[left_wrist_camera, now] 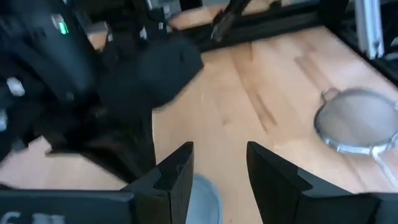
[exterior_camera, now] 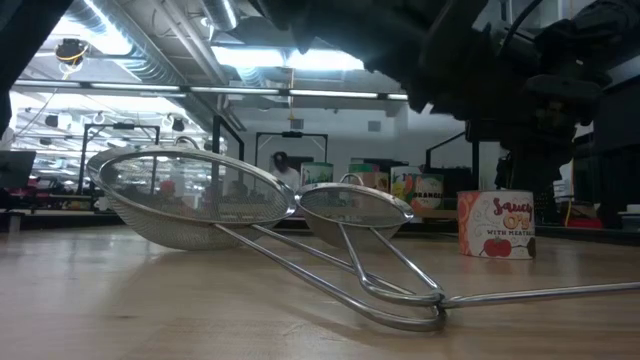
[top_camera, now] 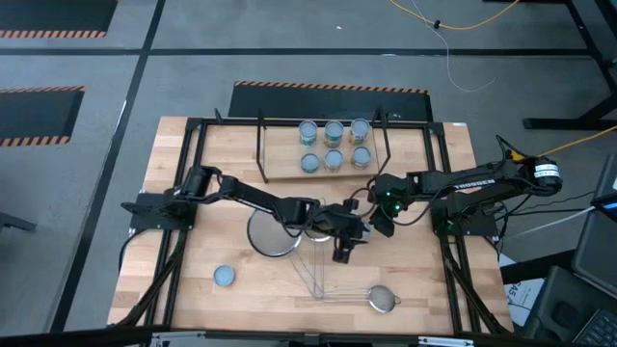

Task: Pick and place cans onto a shelf
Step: Put the canned meatballs on the shelf

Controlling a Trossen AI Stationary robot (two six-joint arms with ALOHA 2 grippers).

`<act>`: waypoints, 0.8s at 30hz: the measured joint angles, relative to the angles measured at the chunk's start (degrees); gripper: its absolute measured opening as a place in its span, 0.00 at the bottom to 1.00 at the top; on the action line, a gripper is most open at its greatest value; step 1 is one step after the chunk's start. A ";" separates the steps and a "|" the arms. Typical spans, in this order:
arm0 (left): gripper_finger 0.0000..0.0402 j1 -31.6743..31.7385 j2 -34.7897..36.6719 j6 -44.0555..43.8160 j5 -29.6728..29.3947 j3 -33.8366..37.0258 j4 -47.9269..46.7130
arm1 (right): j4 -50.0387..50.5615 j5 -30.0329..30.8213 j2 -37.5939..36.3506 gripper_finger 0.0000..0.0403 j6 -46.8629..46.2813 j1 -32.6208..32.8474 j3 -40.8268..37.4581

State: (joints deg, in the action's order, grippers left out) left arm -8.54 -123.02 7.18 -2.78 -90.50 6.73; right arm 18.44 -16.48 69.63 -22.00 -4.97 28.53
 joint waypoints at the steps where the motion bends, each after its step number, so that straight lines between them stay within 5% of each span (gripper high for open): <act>1: 0.35 0.00 -0.02 0.00 -0.26 0.02 -0.84 | 0.00 0.00 0.00 0.24 0.00 0.02 0.00; 24: 0.35 -0.02 -5.46 -0.88 -2.52 -0.09 -5.88 | 0.04 -0.01 0.00 0.24 -0.02 0.00 -0.02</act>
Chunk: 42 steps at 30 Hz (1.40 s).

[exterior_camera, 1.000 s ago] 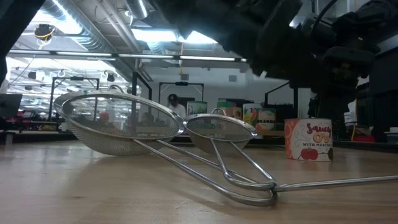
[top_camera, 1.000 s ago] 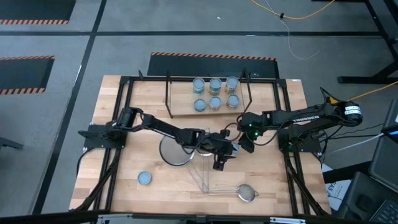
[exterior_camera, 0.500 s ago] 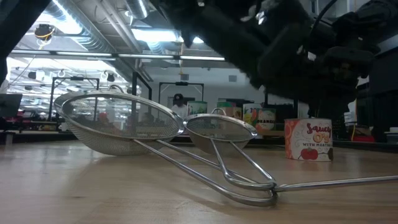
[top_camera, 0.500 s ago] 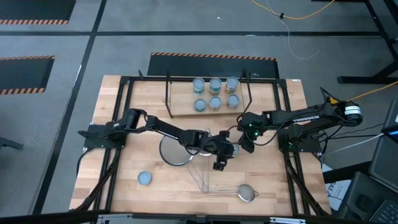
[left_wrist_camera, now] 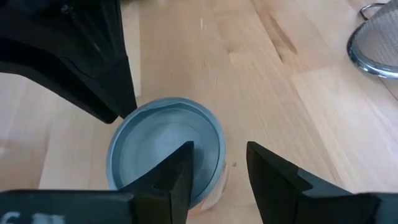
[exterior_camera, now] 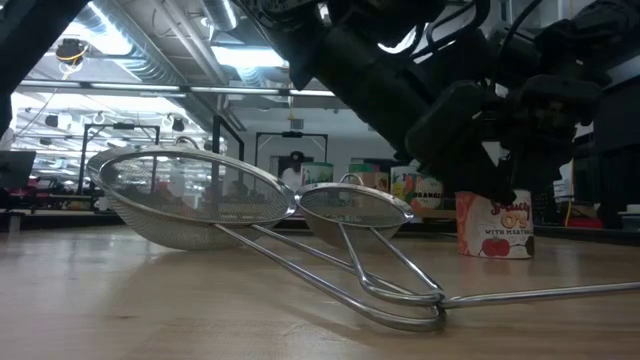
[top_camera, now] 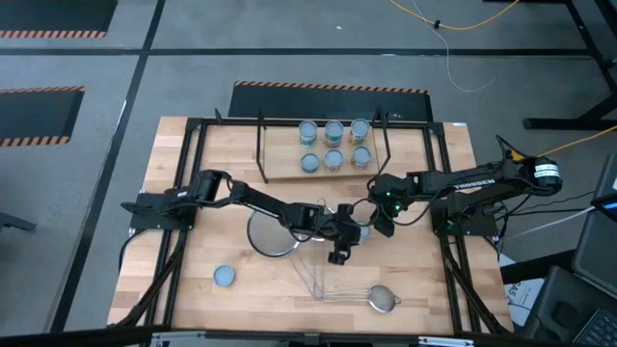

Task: Pick and place cans onto a shelf
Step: Put the canned meatballs on the shelf

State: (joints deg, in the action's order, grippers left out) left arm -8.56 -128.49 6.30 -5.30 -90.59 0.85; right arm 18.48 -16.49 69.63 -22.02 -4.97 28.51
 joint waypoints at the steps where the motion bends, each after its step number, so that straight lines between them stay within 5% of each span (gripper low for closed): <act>1: 0.35 0.00 0.00 0.00 0.00 0.00 -0.07 | 0.00 0.00 0.00 0.24 0.01 0.00 0.00; 19: 0.02 0.01 -0.23 1.57 0.23 -3.94 -5.88 | 0.02 -0.01 0.00 0.24 0.04 0.02 0.00; 42: 0.00 -0.13 3.98 7.46 1.36 -22.69 -35.41 | 0.50 -0.04 0.00 0.24 0.78 0.01 0.00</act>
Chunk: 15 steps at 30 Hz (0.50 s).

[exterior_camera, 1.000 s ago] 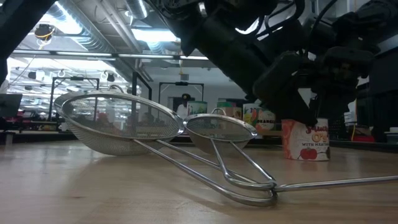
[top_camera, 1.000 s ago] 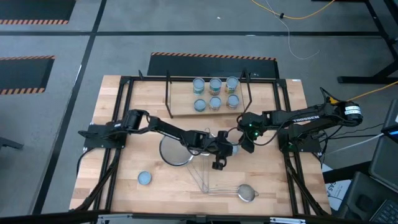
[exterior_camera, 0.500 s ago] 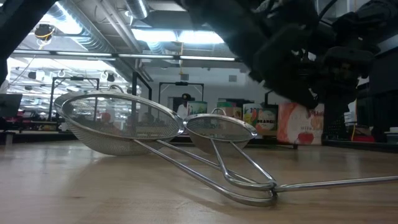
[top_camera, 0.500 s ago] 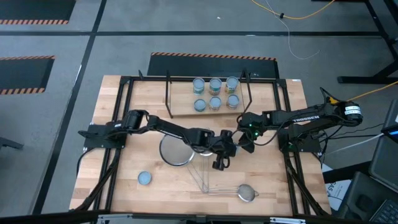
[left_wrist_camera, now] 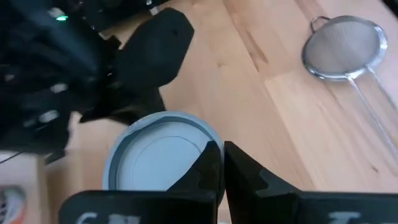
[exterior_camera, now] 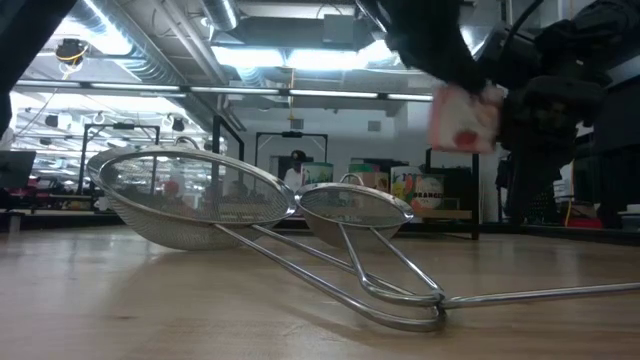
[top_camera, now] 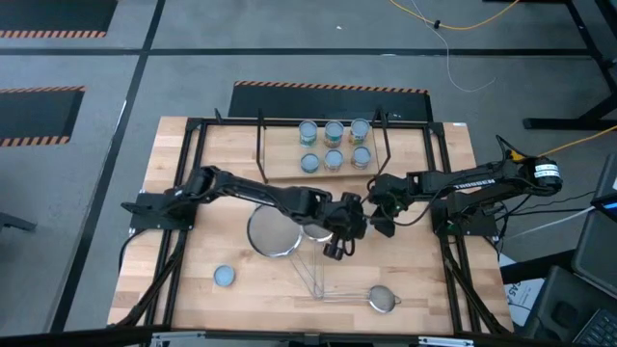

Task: Pick and place cans onto a shelf
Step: Put the canned meatballs on the shelf

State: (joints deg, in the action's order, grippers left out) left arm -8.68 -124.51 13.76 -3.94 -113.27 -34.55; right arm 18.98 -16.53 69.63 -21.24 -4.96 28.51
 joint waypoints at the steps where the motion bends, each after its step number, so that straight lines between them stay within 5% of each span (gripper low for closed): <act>1: 0.00 0.06 1.08 0.00 0.04 0.02 -1.27 | 0.02 0.00 0.00 0.24 0.44 0.01 0.00; 15: 0.00 5.49 19.22 3.38 -2.15 0.03 -19.34 | 0.04 0.00 0.00 0.24 0.73 0.01 0.00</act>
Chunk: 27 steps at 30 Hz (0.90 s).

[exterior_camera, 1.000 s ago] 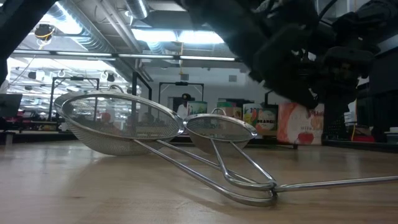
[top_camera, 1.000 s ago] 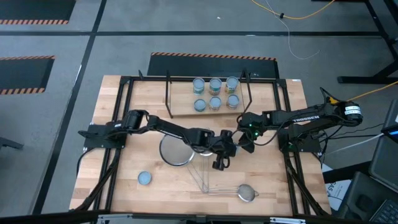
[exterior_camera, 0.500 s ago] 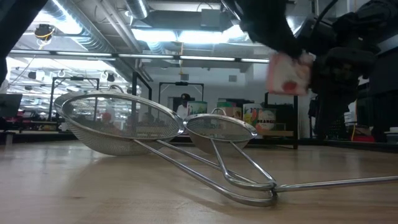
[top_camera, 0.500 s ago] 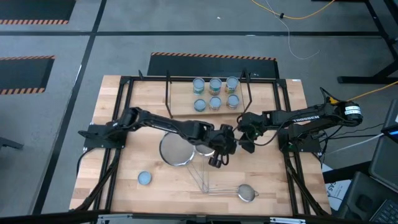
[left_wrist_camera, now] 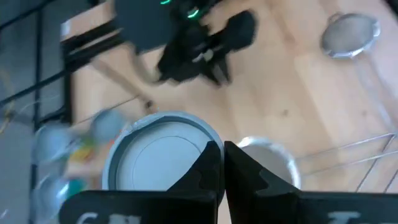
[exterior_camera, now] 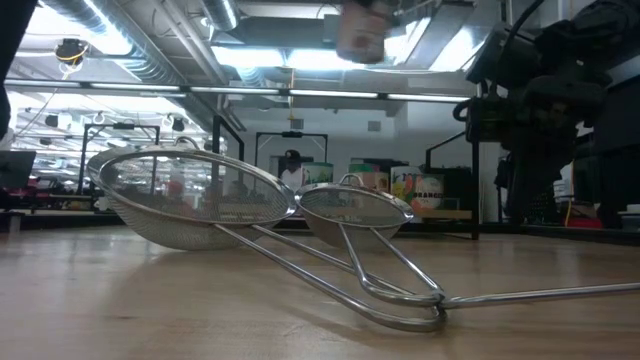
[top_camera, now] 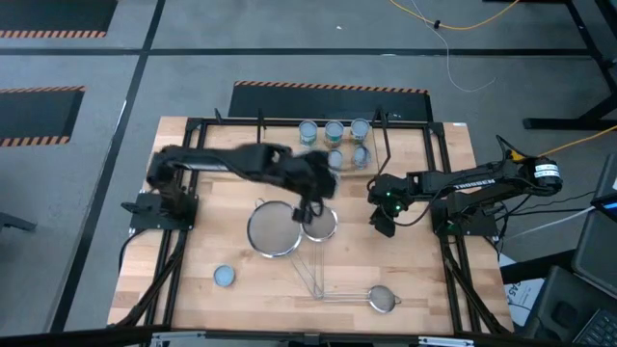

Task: Pick and place cans onto a shelf
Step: Put the canned meatballs on the shelf

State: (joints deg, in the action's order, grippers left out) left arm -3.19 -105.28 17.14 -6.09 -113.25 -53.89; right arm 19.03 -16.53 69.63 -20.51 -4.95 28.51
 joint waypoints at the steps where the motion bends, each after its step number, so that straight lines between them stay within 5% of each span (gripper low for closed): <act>1: 0.00 0.88 1.42 0.06 -0.52 0.23 -1.58 | -0.08 0.00 0.00 0.24 0.02 0.00 0.00; 7: 0.00 8.66 10.89 3.25 0.96 8.32 -1.58 | -0.74 0.01 0.00 0.24 0.02 0.00 0.00; 13: 0.00 20.92 18.06 8.95 14.19 23.01 11.21 | -1.28 0.02 0.00 0.24 0.02 0.00 0.00; 21: 0.00 36.64 18.11 13.64 28.43 34.00 21.50 | -1.94 0.41 0.00 0.24 0.04 0.00 0.00; 27: 0.00 43.29 16.42 13.28 32.72 39.85 28.49 | -2.64 0.44 0.00 0.24 0.03 0.00 0.00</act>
State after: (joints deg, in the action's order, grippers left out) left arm 40.10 -88.86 30.42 26.62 -73.40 -25.40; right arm 16.39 -16.10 69.63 -20.48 -4.95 28.51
